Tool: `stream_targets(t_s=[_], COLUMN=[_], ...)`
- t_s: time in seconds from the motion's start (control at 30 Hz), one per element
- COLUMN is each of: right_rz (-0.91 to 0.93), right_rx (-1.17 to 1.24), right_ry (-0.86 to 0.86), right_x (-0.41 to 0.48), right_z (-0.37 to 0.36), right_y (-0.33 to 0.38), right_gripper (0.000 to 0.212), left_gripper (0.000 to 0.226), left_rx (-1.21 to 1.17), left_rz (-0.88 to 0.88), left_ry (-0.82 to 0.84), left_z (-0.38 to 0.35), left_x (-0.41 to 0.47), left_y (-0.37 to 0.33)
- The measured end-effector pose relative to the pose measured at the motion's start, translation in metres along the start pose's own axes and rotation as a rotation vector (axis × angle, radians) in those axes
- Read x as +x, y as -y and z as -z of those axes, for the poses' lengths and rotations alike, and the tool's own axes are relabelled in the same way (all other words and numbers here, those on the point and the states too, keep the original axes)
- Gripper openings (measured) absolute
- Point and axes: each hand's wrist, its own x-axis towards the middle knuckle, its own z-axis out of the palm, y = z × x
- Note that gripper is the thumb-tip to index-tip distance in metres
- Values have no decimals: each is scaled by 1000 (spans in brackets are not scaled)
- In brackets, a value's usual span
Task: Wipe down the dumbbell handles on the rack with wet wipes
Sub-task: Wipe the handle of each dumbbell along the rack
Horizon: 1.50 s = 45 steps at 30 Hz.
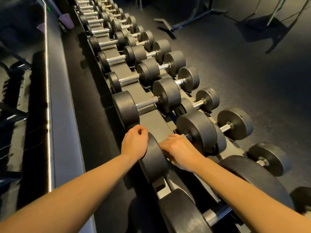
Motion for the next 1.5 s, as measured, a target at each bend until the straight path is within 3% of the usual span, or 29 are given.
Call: stream_targets(t_s=[0.1,0.17,0.27,0.3,0.37,0.47,0.6,0.77,0.83,0.97,1.03,1.17,1.23,1.33,1.4,1.5], right_rz=[-5,-291,-1063,-1189,-1228,-1196,-1175,-1338,-1231,-904,-910,-1279,-1255,-1052,-1048,-1127], right_rx=[-83,112,1119,1450,1754,1627,1530,1607,1405,961,821,1179,1311,1264,1131,1060], right_ry=[-127,-271,-368,-321,-195,-140,-53,-550,-489,-194,-188,-492,-401,-40,-35,-182], right_x=[-21,-36,-35,-29,-14,2,-9,-9,-9,-5,-6,-9,-8,-8,-5,-1], right_z=[-7,-14,-24,-26,-24,-19,-14,-10,-17,-38,-37,-28,-25,-25,-28,-27], right_y=[7,16,12,10,13,31,32,9,14,38,31,4,9,28,24,23], right_gripper=[25,10,14,15,23,26,12,13,23,50,50,31,30,28,23,25], left_gripper=[23,22,23,24,24,25,24,21,20,21,20,19,20,21,21,20], left_rx=[0,-2,0,-2,-8,-6,-7,-18,-26,-30,-30,-23,-17,-25,-23,-27], left_rz=[-6,-6,-11,-14,-19,-16,-11,-12,-14,-14,-17,-19,-19,-21,-17,-20], left_ry=[10,16,11,11,13,15,17,26,24,26,29,23,21,24,28,31], left_z=[1,1,1,1,1,1,0,1,1,1,1,1,1,2,2,2], left_x=[1,1,2,1,1,3,3,3,2,2,2,0,0,0,1,0], left_y=[1,1,1,1,1,2,3,3,3,1,1,-1,-1,1,1,2])
